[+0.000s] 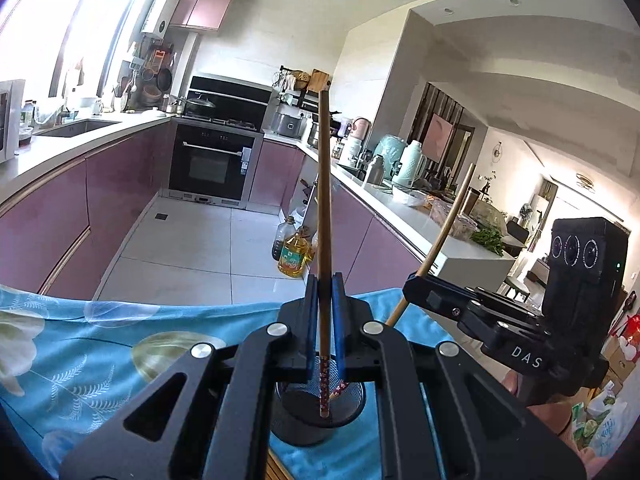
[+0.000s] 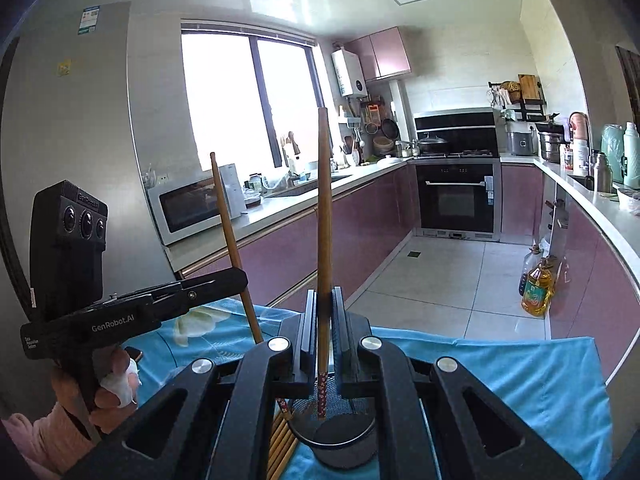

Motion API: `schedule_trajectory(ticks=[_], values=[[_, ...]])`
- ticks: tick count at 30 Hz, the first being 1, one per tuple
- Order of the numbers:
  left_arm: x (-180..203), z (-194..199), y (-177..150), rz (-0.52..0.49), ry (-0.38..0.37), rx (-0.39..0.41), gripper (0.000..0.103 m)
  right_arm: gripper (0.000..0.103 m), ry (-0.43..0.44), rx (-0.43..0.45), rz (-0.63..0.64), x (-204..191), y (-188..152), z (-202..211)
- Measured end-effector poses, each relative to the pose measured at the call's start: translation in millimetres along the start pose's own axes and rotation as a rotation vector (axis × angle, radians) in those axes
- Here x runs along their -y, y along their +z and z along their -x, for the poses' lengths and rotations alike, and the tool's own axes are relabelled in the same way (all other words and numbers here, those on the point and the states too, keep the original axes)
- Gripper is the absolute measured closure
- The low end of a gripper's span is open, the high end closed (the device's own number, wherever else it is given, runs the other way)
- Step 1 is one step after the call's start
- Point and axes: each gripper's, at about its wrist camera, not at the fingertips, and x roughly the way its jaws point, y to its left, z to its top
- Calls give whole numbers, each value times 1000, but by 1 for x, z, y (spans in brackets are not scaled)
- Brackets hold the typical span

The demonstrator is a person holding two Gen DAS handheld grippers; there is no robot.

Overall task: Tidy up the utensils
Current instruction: 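Lift the chopstick upright into the mesh cup with the left tool while the right tool does likewise, then open both tools to release the chopsticks in the cup and withdraw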

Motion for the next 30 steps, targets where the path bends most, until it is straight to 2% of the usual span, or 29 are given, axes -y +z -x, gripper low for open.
schedule_trajectory(ticks=[3,10,13,21,22,26,30], values=[[-1,-23,-10,-10,18,-38,95,97,-6,-69,2,4,-7,-18],[-12,-77,-48,-51,24,-213,95,97,0,-259,23,6,-37,-56],[-23,-94,-55,-47,37,-248,95,97,-10,-302,14,7,-42,-67],[-30,-115,-51,-50,50,-262,94,95,-28,-302,-26,10,-41,-73],[-29,-114,-51,-49,50,-261,91,95,-27,-296,-29,10,-41,-72],[-31,-101,-51,-52,66,-238,84,83,-22,-268,-37,12,-43,-64],[-35,-72,-53,-64,97,-183,70,73,-15,-226,-31,6,-46,-49]])
